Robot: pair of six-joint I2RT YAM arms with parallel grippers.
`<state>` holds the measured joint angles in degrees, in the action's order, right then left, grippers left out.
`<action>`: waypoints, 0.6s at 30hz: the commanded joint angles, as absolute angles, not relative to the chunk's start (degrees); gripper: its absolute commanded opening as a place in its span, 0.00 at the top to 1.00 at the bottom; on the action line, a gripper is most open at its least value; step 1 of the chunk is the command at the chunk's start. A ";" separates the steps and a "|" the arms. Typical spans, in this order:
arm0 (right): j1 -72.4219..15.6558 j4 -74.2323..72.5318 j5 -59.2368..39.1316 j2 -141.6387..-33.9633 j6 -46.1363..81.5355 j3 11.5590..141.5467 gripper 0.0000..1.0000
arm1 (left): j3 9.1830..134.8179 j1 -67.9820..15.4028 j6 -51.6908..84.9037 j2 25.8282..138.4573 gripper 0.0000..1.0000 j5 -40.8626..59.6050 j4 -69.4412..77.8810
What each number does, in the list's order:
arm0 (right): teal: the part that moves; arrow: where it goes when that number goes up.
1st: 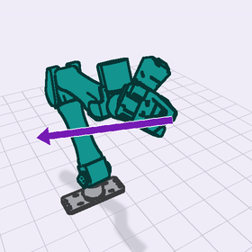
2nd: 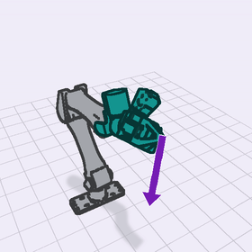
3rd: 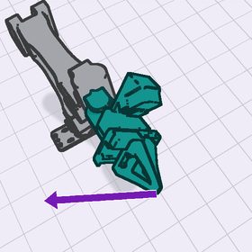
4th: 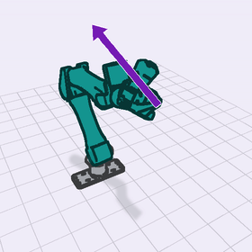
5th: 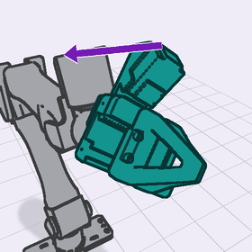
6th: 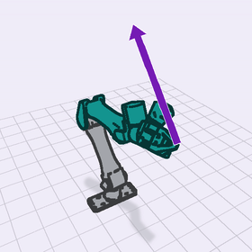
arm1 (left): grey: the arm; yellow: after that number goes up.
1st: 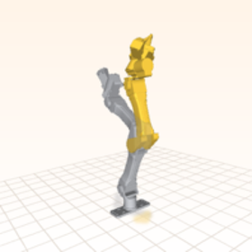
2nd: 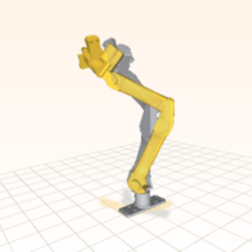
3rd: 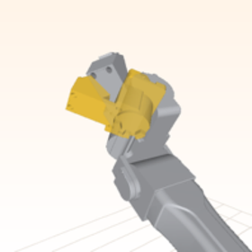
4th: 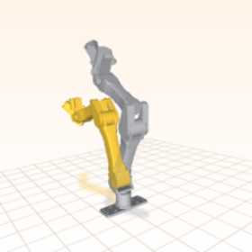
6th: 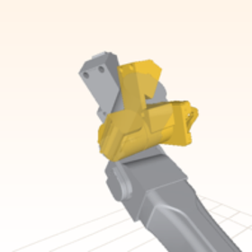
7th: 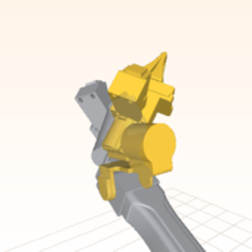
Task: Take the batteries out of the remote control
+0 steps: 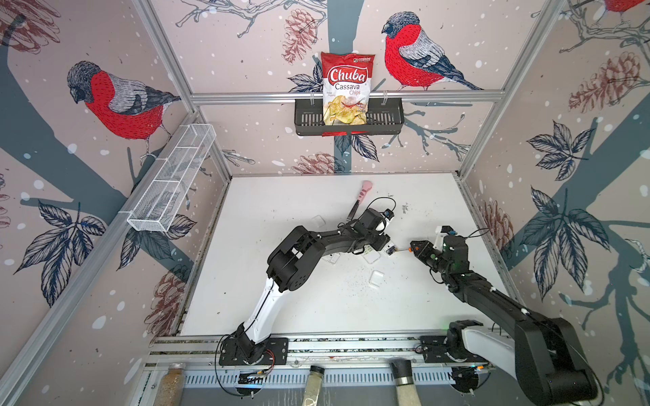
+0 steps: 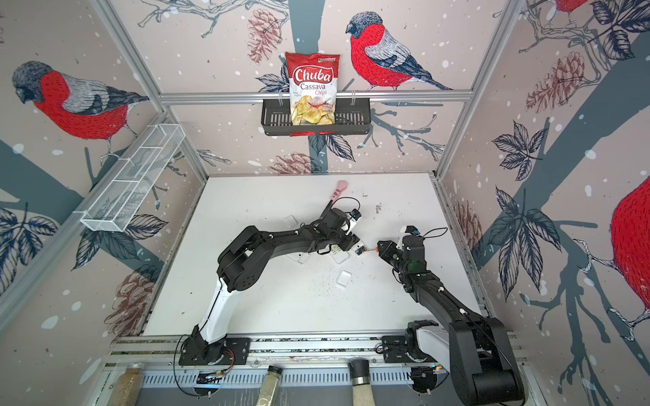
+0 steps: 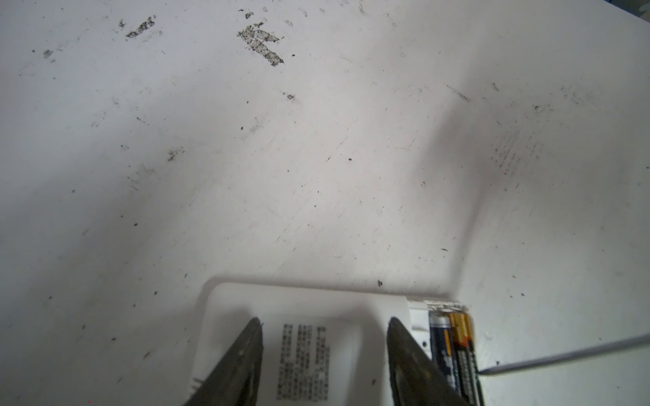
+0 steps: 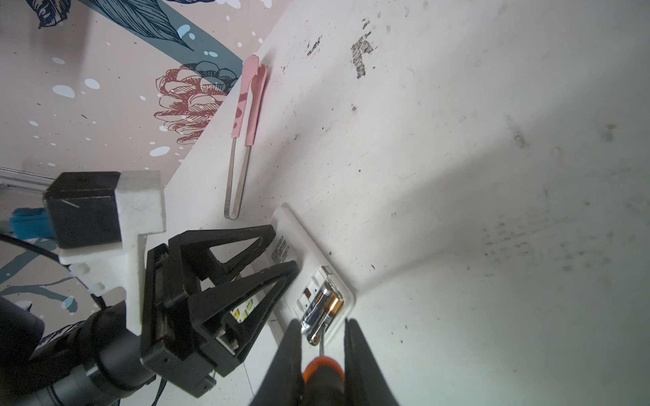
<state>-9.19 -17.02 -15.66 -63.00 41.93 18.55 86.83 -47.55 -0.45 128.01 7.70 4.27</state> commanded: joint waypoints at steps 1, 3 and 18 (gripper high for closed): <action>-9.32 -17.14 -16.17 -63.52 40.96 19.07 1.00 | 86.68 -47.55 0.01 128.33 0.44 7.46 -2.38; -9.40 -17.23 -16.12 -63.58 41.00 18.90 1.00 | 86.74 -47.55 0.00 128.32 0.43 7.47 -2.46; -9.37 -22.09 -15.36 -66.60 43.04 18.31 1.00 | 86.87 -47.55 0.06 128.15 0.44 7.56 -2.65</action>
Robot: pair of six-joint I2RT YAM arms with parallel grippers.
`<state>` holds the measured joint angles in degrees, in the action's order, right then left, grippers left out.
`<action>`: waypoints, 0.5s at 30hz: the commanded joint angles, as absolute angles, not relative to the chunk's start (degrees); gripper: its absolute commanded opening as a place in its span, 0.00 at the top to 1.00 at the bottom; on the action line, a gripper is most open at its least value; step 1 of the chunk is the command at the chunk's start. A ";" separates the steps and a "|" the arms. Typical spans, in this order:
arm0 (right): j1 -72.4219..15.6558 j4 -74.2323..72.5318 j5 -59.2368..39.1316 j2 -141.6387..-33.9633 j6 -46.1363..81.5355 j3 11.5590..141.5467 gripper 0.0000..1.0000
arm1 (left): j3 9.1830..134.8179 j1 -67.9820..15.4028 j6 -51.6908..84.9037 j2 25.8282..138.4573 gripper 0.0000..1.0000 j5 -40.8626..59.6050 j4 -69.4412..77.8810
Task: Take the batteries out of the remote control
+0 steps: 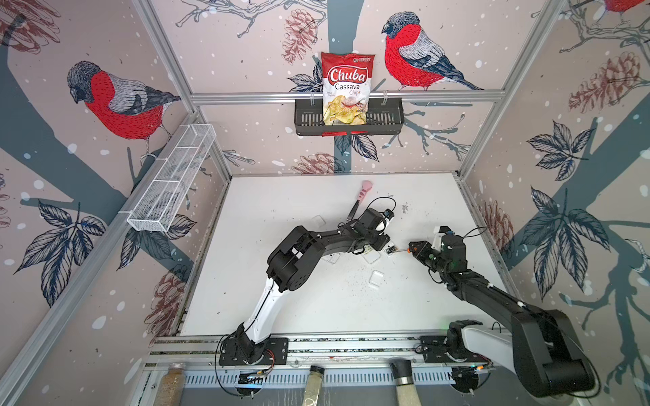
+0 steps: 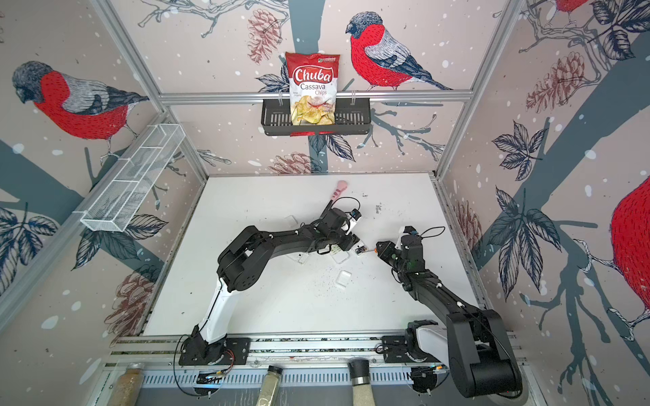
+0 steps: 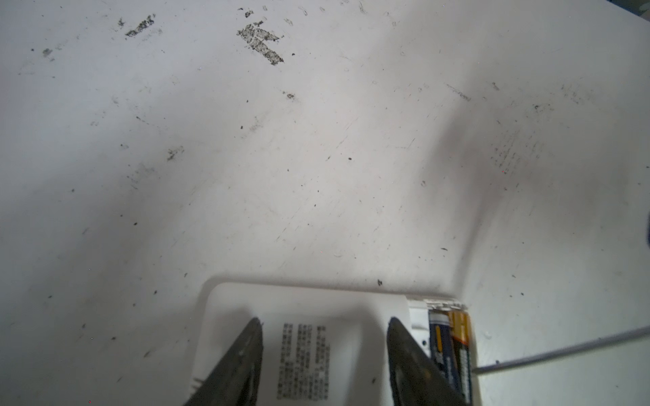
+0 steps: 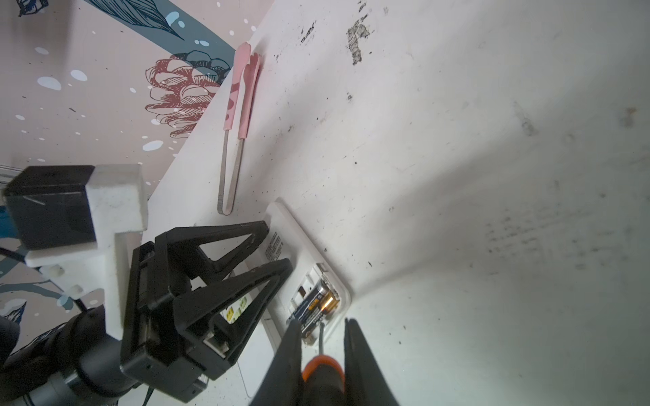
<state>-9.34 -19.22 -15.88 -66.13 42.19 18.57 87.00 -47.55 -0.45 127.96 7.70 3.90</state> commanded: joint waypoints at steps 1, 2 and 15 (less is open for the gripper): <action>-9.40 -22.86 -15.25 -66.87 43.43 17.97 1.00 | 86.91 -47.55 0.07 128.16 0.44 7.56 -2.70; -9.34 -23.59 -15.21 -67.12 43.74 17.69 1.00 | 86.86 -47.55 0.03 128.16 0.44 7.55 -2.64; -9.32 -34.76 -19.01 -72.77 48.43 16.85 1.00 | 87.36 -47.48 0.05 128.27 0.44 7.69 -2.99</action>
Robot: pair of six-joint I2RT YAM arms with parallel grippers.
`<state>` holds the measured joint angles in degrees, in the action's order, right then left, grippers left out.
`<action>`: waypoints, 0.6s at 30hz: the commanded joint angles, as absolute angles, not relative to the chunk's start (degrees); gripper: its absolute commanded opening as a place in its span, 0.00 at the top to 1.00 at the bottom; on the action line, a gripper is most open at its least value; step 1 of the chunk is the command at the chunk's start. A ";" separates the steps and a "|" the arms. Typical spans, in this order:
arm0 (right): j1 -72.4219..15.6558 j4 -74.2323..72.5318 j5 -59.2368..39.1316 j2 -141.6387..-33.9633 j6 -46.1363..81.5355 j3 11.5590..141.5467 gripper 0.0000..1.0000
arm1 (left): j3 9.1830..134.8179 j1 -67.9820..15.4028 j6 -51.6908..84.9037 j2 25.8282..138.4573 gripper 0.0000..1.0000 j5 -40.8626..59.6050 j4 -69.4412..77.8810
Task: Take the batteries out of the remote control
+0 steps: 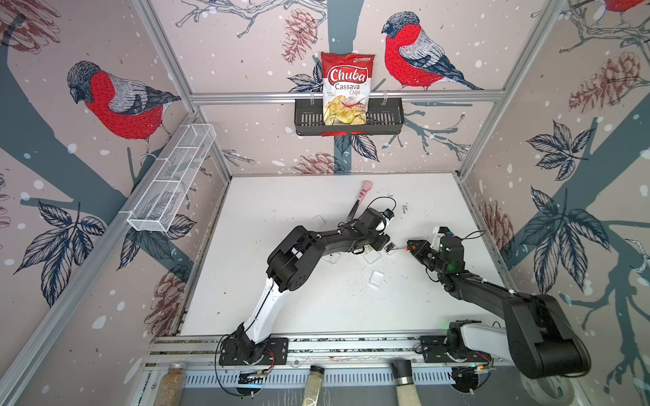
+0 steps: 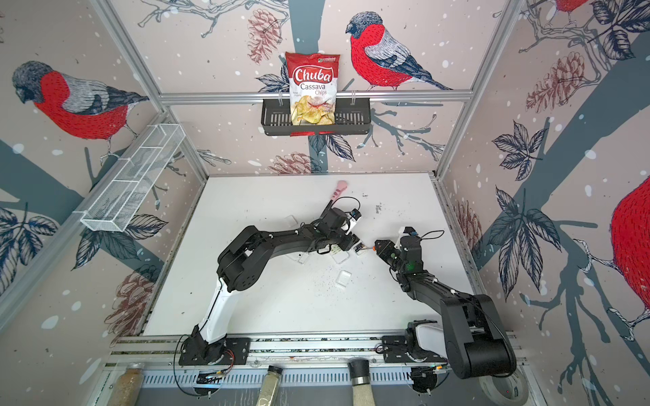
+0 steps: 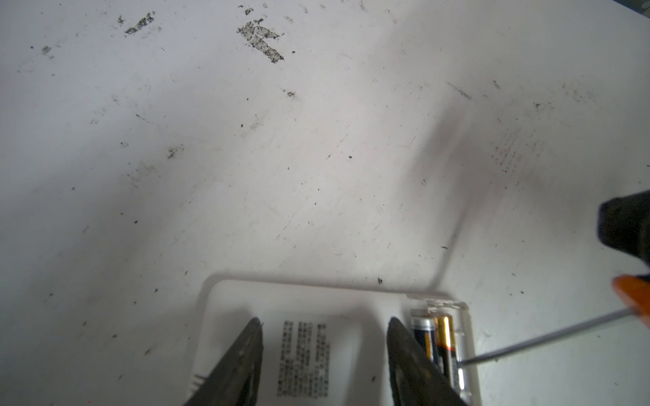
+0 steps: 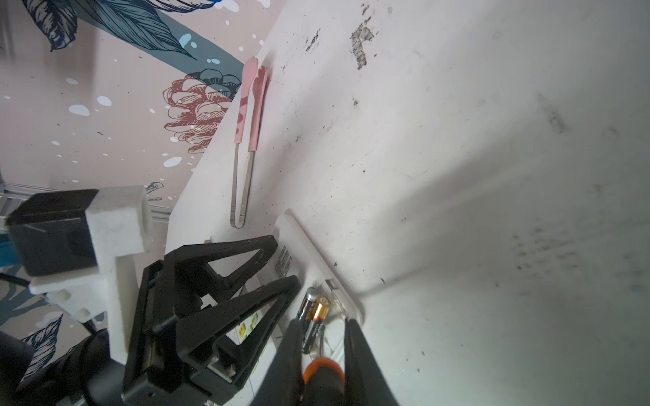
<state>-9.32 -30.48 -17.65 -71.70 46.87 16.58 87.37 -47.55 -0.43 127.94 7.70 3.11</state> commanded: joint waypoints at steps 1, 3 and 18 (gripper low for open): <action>-9.32 -34.88 -19.04 -73.11 48.51 17.03 1.00 | 87.50 -47.46 0.00 128.24 0.43 7.58 -3.11; -9.32 -35.30 -19.19 -73.34 48.69 17.20 1.00 | 87.56 -47.40 0.01 128.27 0.43 7.65 -3.16; -8.79 -33.57 -19.03 -73.70 47.75 20.45 1.00 | 87.74 -47.02 0.00 127.93 0.43 7.56 -3.52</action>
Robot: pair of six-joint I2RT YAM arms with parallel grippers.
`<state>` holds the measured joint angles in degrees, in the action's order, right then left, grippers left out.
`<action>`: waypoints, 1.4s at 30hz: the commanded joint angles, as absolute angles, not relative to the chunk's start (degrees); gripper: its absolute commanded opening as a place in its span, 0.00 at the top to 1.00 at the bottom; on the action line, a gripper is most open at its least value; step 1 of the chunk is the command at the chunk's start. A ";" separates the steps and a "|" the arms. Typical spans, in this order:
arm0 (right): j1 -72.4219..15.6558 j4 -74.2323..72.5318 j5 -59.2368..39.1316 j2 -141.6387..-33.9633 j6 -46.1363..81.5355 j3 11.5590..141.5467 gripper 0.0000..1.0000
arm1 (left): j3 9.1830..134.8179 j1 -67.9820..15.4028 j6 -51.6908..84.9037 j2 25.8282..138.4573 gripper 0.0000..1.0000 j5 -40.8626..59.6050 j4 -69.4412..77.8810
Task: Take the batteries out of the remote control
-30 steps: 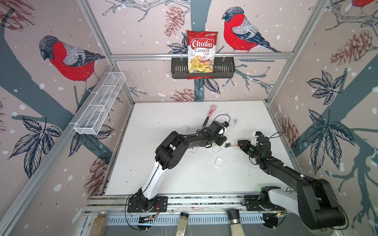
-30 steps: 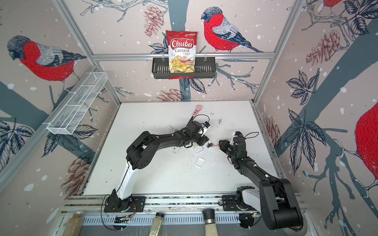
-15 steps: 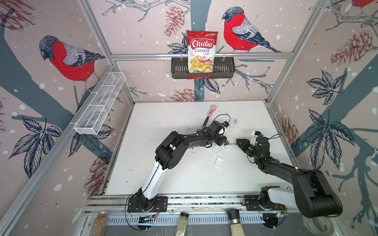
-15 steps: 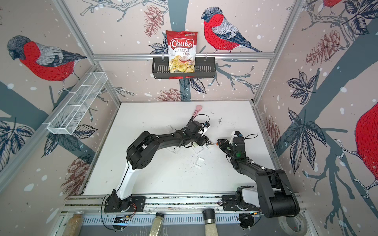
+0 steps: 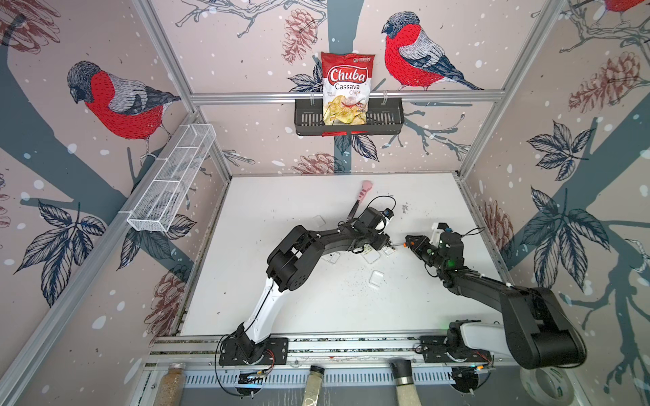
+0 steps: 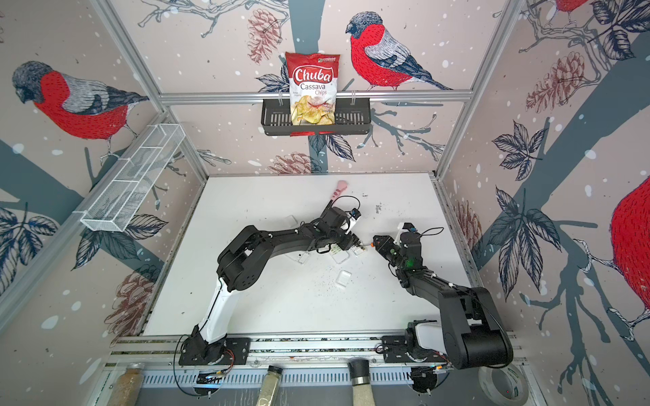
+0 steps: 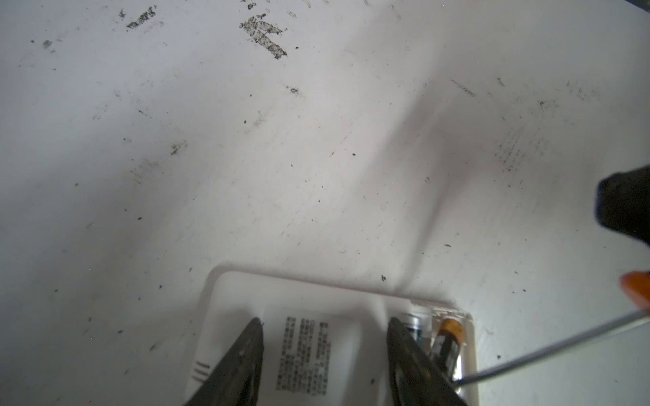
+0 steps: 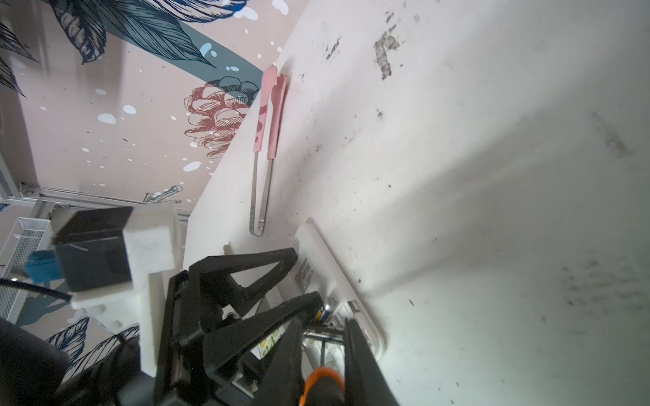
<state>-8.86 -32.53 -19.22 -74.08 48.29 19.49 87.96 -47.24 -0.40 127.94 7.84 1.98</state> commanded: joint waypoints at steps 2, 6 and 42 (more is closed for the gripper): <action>-8.62 -32.60 -18.71 -73.36 47.32 20.90 1.00 | 87.50 -46.85 0.07 127.58 0.43 7.37 -3.44; -8.26 -31.49 -18.33 -73.23 46.51 20.93 1.00 | 86.98 -46.19 0.43 126.88 0.43 7.72 -3.12; -5.63 -18.76 -18.63 -61.00 41.13 17.85 1.00 | 83.35 -43.68 0.94 120.66 0.43 6.67 -2.35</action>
<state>-5.63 -20.01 -18.02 -61.39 42.15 17.82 83.40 -43.83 1.48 122.02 8.10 -1.21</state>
